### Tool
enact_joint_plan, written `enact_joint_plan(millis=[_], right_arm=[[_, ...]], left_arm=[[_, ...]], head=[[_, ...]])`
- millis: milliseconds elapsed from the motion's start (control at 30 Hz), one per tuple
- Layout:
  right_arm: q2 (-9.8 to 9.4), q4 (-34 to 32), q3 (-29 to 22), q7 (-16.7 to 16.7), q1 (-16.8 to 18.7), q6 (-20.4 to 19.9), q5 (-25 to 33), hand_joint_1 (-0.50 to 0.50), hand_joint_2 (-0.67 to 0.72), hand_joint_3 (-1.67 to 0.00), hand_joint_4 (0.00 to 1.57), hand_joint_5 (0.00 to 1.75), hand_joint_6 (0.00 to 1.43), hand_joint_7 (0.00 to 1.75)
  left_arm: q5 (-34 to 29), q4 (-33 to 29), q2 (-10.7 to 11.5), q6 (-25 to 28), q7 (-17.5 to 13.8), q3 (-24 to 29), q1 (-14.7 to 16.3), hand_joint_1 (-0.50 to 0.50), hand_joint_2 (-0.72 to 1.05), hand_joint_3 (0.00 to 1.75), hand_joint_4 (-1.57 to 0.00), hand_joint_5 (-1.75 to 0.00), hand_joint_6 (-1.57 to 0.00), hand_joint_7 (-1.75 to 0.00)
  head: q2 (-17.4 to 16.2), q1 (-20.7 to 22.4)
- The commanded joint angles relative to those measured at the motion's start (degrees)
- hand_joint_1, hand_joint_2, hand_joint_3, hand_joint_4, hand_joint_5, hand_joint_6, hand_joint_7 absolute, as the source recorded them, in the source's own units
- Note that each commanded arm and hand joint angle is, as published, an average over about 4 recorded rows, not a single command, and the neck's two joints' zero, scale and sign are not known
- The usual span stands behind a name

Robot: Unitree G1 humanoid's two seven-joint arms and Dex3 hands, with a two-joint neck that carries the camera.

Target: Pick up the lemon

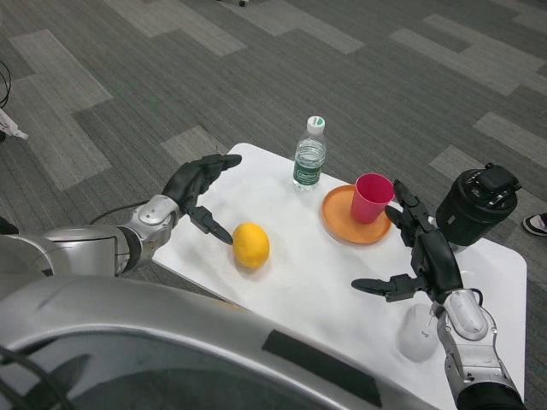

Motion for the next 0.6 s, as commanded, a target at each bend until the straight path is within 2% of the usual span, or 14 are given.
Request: enact_joint_plan(millis=[33, 233, 367, 600], right_arm=[[-0.11, 0.4, 0.0, 0.0, -1.1, 0.5, 0.7, -0.04, -0.03, -0.4, 0.0, 0.48, 0.0, 0.0], [-0.15, 0.5, 0.2, 0.0, -1.1, 0.5, 0.7, -0.04, -0.03, -0.4, 0.0, 0.48, 0.0, 0.0], [-0.2, 0.5, 0.2, 0.0, -1.1, 0.5, 0.7, -0.04, -0.03, -0.4, 0.0, 0.48, 0.0, 0.0], [-0.22, 0.4, 0.4, 0.0, -1.1, 0.5, 0.7, -0.04, -0.03, -0.4, 0.0, 0.48, 0.0, 0.0]], left_arm=[[0.2, 1.1, 0.9, 0.3, -0.2, -0.9, 0.2, 0.5, -0.28, 0.09, -0.26, -0.15, -0.65, 0.0], [3.6, 6.3, 0.0, 2.1, -0.1, -6.5, -0.4, 0.5, -0.28, 0.09, -0.23, -0.1, -0.67, 0.0], [3.6, 7.1, -0.8, 5.2, -0.1, -9.9, -1.0, 0.5, -0.28, 0.09, -0.26, -0.1, -0.68, 0.0], [3.4, 8.1, -2.6, 10.3, 0.6, -12.9, -2.5, 0.5, -0.28, 0.09, -0.26, -0.1, -0.68, 0.0]], head=[[-0.4, 0.1], [-0.5, 0.0], [-0.7, -0.1], [-0.5, -0.7]])
